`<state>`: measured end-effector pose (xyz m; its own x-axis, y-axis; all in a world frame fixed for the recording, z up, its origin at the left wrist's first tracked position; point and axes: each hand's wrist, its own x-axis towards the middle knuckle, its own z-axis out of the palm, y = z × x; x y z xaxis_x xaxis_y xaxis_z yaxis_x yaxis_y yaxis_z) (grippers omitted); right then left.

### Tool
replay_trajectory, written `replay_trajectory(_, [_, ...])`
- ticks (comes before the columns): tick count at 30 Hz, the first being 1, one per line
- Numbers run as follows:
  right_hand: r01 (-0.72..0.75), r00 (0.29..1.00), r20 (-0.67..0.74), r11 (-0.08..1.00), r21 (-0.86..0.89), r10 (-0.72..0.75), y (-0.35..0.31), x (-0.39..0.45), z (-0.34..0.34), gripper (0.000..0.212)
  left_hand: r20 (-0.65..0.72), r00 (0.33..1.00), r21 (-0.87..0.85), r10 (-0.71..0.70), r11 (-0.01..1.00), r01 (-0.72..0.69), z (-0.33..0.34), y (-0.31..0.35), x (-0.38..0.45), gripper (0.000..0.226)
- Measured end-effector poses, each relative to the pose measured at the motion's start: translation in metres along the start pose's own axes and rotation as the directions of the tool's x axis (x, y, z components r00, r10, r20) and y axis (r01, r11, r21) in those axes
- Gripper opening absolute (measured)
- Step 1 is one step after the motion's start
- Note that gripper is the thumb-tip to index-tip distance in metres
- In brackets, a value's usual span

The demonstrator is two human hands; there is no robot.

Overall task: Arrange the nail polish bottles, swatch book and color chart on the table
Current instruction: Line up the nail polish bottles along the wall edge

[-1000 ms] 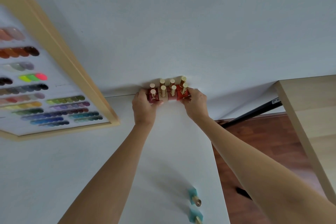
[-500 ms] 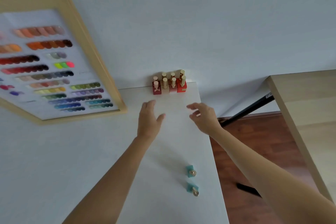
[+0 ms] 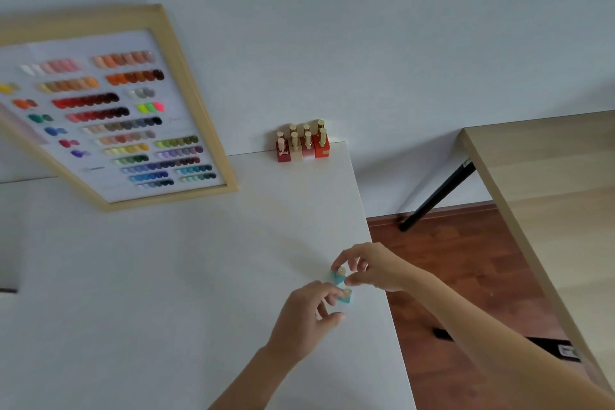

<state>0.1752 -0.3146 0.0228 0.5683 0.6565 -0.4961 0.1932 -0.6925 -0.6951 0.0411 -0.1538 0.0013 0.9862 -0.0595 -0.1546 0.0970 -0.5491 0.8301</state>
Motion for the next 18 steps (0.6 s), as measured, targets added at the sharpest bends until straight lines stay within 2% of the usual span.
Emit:
replay_trajectory(5, [0.017, 0.991, -0.130, 1.000, 0.012, -0.015, 0.005, 0.000, 0.007, 0.016, -0.120, 0.992, 0.140, 0.046, 0.990, -0.029, 0.010, 0.015, 0.006, 0.032])
replay_trajectory(9, [0.021, 0.956, -0.295, 0.999, 0.036, -0.009, 0.015, -0.002, 0.005, 0.011, -0.095, 0.994, 0.218, 0.055, 0.975, -0.033, 0.014, 0.019, 0.012, 0.024])
replay_trajectory(13, [0.023, 0.901, -0.433, 0.998, 0.055, 0.003, 0.023, 0.002, -0.006, 0.009, -0.048, 0.999, 0.206, 0.026, 0.978, -0.015, 0.010, 0.016, 0.019, 0.009])
replay_trajectory(18, [0.005, 0.809, -0.588, 0.999, 0.040, 0.020, 0.027, 0.020, -0.041, 0.010, -0.134, 0.991, 0.161, 0.003, 0.987, 0.018, -0.009, 0.016, 0.048, 0.007])
